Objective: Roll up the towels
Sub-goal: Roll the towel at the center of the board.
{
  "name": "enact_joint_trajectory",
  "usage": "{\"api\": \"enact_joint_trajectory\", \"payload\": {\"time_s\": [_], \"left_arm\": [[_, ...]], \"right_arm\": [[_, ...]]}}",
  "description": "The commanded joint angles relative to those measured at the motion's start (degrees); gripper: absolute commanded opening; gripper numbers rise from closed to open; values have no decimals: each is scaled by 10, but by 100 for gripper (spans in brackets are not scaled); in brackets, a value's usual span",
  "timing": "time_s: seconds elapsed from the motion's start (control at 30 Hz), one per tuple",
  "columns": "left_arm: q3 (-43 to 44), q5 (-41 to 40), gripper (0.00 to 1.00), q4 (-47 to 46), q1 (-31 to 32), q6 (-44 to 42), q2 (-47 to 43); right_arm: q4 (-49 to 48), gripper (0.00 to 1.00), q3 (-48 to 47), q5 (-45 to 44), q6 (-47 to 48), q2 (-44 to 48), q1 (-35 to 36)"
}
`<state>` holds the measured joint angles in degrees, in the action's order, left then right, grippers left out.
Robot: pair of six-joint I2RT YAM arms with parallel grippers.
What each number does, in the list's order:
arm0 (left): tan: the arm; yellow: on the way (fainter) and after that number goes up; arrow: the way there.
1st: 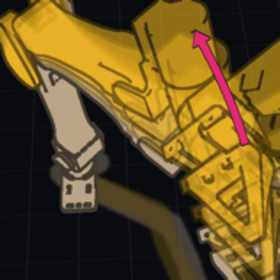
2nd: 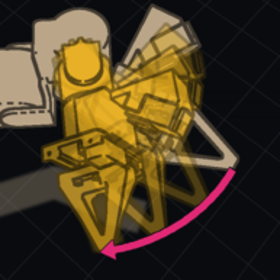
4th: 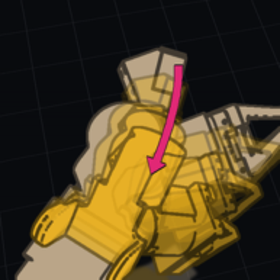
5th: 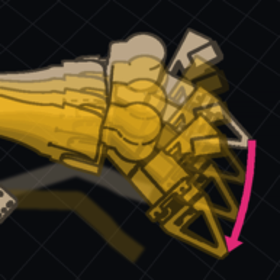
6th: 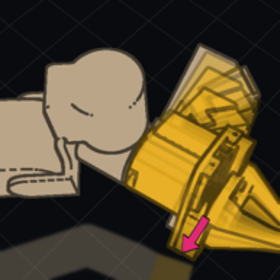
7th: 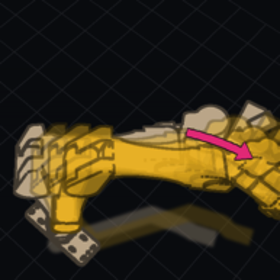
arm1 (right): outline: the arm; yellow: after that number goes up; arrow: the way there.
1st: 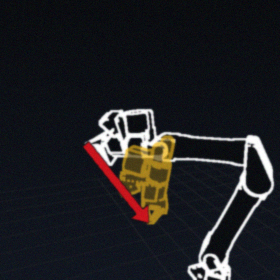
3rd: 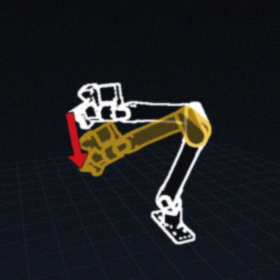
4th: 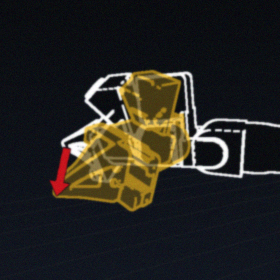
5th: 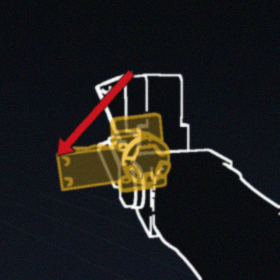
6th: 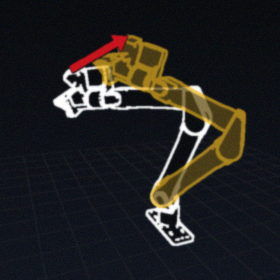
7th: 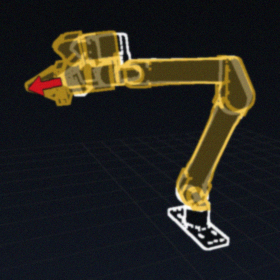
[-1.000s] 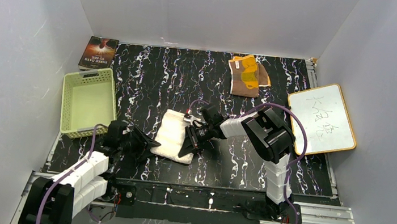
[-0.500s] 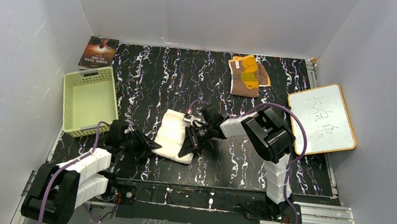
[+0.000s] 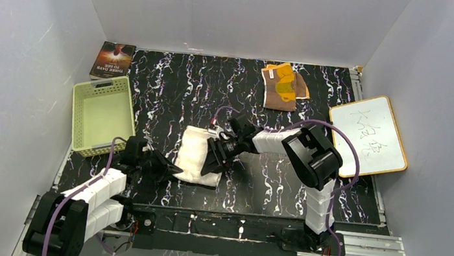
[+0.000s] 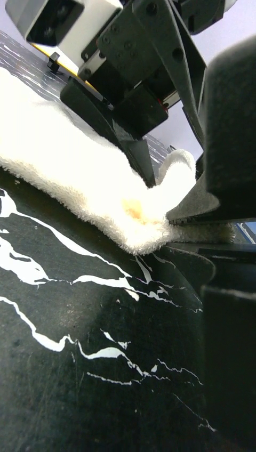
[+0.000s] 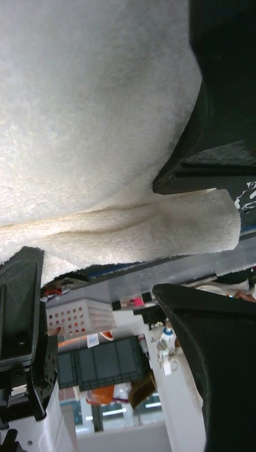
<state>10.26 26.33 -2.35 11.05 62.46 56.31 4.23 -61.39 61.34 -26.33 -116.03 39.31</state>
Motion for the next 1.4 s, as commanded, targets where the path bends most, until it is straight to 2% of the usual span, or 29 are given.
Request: {"api": "enact_joint_trajectory", "payload": {"time_s": [0.0,0.03,0.07,0.27,0.4,0.43,0.47,0.5,0.6,0.63,0.67,0.7,0.77,0.83,0.9,0.97,1.07,1.2,1.27,1.37], "left_arm": [[12,-13,0,38,-2,-21,-5],[14,-12,0,38,-2,-23,-3],[16,-10,0,41,-2,-27,-1],[16,-7,0,38,-2,-31,6],[18,-2,0,35,-2,-35,12],[18,0,0,35,-2,-37,13],[18,1,0,35,-2,-37,14],[18,2,0,35,-2,-38,14],[16,8,0,31,-2,-39,16],[16,10,0,29,-2,-40,16],[17,11,0,30,-2,-43,17],[20,12,0,33,-2,-46,17],[24,14,0,41,-2,-49,15],[25,16,0,39,-2,-46,13],[25,20,0,35,-2,-41,14],[25,24,0,31,-2,-38,14],[23,28,0,26,-2,-38,13],[25,35,0,24,-2,-45,22],[28,39,0,25,-2,-55,30],[36,41,0,30,-2,-66,36]], "right_arm": [[52,64,-6,-206,95,5,-22],[51,77,-7,-210,95,12,-26],[48,80,-5,-220,95,21,-29],[-13,81,14,-250,85,100,-110],[-50,80,5,-400,127,226,-110],[-85,81,15,-451,144,265,-97],[-132,87,37,-494,171,302,-83],[-197,97,65,-523,188,335,-75],[-419,98,175,-599,81,378,-81],[-449,98,184,-571,53,369,-93],[-438,98,171,-493,48,354,-106],[-389,98,126,-440,50,337,-110],[-291,98,68,-385,87,308,-104],[-272,98,74,-421,145,316,-70],[-304,98,121,-489,221,360,-13],[-315,98,149,-493,251,382,6],[-222,98,128,-452,238,377,8],[-90,96,63,-307,208,302,7],[-90,98,60,-247,186,273,10],[-94,98,72,-237,191,255,22]]}}
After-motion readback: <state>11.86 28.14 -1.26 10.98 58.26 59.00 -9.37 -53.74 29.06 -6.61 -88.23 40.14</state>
